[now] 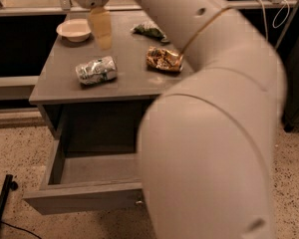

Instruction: Pick 7up can from top drawer and place on counter

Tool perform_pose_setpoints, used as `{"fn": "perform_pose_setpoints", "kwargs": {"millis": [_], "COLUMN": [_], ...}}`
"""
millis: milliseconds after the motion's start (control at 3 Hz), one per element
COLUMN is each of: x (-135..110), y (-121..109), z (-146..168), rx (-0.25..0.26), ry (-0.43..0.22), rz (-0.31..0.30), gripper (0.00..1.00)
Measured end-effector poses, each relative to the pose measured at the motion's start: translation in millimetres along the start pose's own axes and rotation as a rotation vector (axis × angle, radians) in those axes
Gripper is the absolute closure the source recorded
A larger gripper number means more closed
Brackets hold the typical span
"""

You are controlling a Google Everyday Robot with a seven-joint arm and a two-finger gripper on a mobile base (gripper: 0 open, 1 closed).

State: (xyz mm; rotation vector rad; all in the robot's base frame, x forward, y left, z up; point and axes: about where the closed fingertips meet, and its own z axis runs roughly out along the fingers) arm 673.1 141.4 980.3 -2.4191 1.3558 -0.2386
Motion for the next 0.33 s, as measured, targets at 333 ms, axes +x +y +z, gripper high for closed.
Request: {"fn": "perform_pose_setpoints", "kwargs": {"millis": [333], "x": [-0.5], "y": [-2.0], "z": [-29.8], "rx": [0.065], "ry": [-0.002], "rz": [-0.002], "gripper": [0.0]}}
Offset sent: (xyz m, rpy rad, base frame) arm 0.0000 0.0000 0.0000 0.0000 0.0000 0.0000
